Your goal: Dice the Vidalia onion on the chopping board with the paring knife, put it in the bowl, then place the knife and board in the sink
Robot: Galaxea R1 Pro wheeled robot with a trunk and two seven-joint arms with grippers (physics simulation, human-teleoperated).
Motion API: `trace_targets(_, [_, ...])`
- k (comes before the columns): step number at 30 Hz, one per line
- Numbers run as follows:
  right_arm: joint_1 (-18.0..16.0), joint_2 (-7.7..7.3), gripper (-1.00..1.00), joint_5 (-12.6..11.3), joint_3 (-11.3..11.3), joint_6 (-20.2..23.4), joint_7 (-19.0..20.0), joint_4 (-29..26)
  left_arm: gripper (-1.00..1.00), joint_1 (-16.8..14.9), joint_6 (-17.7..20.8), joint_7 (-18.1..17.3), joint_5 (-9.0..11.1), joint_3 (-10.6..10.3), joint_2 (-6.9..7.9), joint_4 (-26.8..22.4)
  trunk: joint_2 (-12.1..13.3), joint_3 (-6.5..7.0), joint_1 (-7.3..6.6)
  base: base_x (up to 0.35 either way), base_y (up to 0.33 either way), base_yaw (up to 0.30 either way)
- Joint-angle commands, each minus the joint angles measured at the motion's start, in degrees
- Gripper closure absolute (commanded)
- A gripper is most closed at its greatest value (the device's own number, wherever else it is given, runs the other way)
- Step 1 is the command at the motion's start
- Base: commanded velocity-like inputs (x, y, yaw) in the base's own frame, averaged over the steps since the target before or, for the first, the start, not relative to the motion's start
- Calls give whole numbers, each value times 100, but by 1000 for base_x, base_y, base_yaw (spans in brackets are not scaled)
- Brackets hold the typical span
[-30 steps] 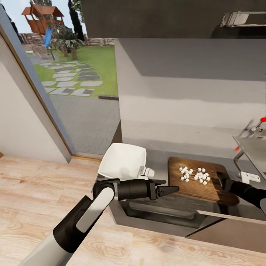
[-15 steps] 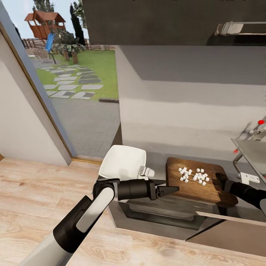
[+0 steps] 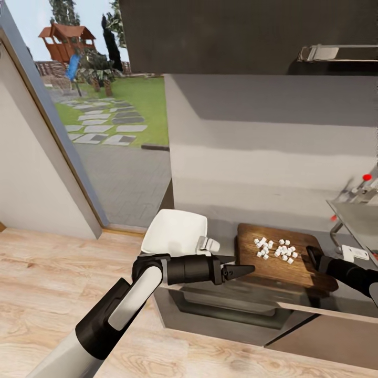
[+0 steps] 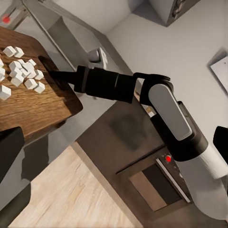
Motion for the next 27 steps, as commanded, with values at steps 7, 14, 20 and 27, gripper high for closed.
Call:
trace_targets(7, [-2,-1,100,-59,-1,24,-40,-5,-100,-4,69,-8,16,-11,-1,-81,278,186,-153,0,0,0])
trace_targets(14, [-5,-1,100,-62,-1,24,-40,-5,-100,-4,74,-8,16,-3,-1,-97,558,378,-307,0,0,0])
trace_targets(20, [-1,-1,100,-63,-1,24,-40,-5,-100,-4,79,-8,16,-2,-1,-97,799,543,-439,0,0,0])
trace_targets(27, [-2,-1,100,-64,4,24,-40,-5,-100,-4,87,-8,16,-2,-1,-97,1080,735,-593,0,0,0])
